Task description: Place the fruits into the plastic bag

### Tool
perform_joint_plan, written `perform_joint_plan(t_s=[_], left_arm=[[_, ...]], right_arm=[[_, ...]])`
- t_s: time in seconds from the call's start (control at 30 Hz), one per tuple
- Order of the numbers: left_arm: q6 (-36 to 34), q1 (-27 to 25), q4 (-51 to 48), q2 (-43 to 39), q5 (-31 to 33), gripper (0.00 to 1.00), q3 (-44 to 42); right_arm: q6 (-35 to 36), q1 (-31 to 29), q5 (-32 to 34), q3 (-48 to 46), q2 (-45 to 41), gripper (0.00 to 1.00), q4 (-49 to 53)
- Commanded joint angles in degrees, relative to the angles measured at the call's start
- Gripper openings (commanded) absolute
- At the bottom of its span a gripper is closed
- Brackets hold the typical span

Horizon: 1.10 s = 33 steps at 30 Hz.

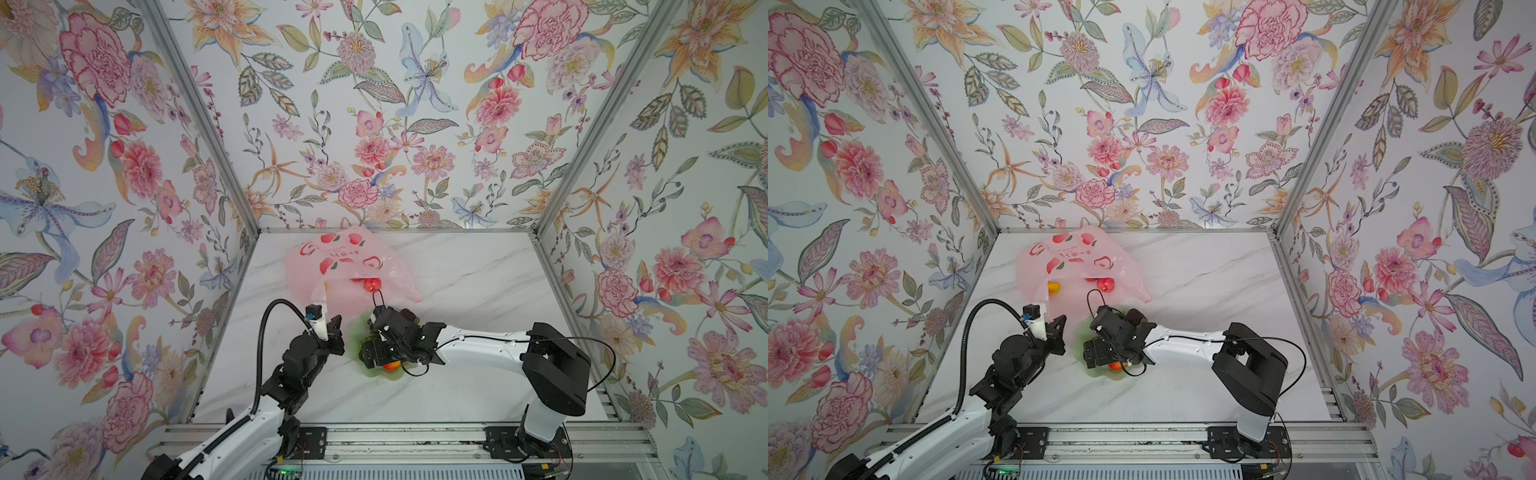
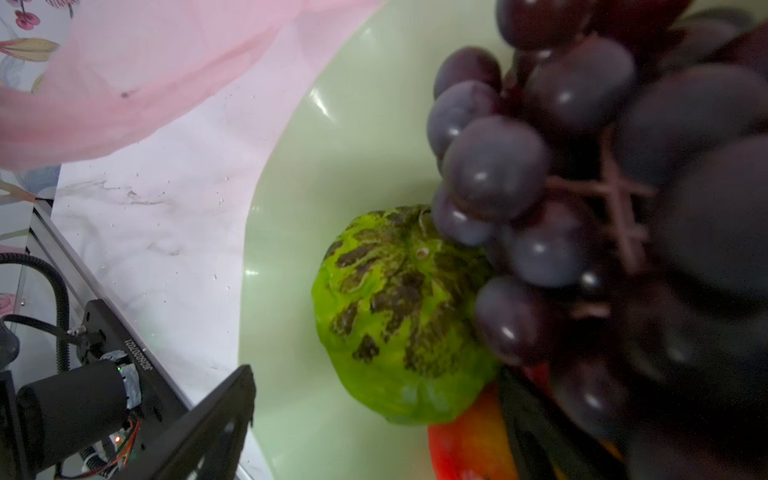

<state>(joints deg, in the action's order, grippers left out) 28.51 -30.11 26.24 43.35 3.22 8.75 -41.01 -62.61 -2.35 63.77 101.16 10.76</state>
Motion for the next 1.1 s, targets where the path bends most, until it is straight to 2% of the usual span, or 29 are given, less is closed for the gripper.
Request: perform_joint_plan(t_s=[0.0, 0.33, 0.63, 0.73, 0.9, 1.07], left_arm=[[0.3, 0.5, 1.4, -0.9, -0.3, 0.0, -0.8], [0.1, 0.5, 1.8, -0.9, -1.0, 0.0, -0.8], [0.1, 0.6, 1.9, -1.1, -1.2, 0.0, -1.0], [0.2, 0.6, 1.8, -1.2, -1.2, 0.0, -1.1], [0.3, 0.6, 1.7, -1.1, -1.2, 0.0, -1.1], [0.3, 0.6, 1.7, -1.2, -1.0, 0.0, -1.1]], right_arm=[[-2.8, 0.2, 3.2, 0.6, 1.2, 0.92, 0.2], [-9.0, -0.3, 6.7, -0.3, 2.7, 0.89, -2.6], [-8.9, -0.4, 6.4, 1.0, 4.9, 0.84, -2.5], [-8.8, -0.4, 6.2, 1.1, 5.0, 0.76, -2.4], [-8.0, -0.4, 5.9, 0.0, 3.7, 0.56, -3.5], [-7.4, -1.0, 6.2, -1.5, 0.8, 0.55, -4.7]])
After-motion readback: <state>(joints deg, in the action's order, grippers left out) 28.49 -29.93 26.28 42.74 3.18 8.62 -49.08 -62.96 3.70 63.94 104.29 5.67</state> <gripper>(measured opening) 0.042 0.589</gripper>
